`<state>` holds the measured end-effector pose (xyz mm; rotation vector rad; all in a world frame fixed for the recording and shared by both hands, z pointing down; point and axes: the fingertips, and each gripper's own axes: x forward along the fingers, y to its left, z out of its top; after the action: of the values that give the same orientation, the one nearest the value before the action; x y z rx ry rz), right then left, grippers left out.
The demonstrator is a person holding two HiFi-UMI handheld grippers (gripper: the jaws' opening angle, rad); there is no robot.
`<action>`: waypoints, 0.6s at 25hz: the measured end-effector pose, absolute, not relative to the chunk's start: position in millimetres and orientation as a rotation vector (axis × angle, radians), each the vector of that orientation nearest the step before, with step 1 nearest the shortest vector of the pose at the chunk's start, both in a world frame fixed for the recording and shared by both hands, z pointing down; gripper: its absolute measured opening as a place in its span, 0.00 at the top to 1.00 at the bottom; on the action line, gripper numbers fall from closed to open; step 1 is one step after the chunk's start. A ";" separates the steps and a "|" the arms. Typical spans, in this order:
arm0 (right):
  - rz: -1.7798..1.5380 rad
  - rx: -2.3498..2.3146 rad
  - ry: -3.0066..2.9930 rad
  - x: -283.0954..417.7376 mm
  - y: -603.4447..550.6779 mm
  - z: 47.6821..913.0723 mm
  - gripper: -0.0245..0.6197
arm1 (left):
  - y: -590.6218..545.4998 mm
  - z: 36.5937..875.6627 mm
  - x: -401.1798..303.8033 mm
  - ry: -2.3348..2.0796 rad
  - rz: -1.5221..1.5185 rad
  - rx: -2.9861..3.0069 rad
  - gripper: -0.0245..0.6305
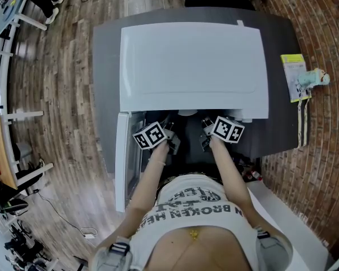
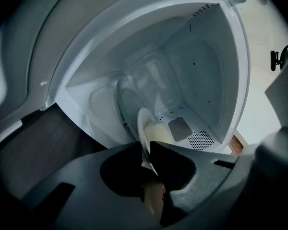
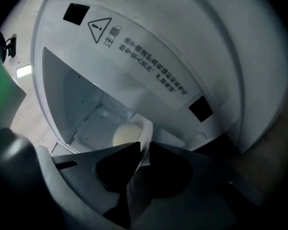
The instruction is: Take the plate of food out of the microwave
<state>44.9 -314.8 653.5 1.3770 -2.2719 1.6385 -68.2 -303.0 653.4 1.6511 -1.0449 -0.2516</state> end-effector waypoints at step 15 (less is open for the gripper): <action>1.617 1.341 -2.286 44.2 -306.6 646.9 0.87 | -291.9 646.4 -67.7 -1.040 -0.246 1.661 0.87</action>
<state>44.2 -306.6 646.9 1.3412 -2.2860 1.6173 -67.7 -291.9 646.4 1.6611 -1.0395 -0.2460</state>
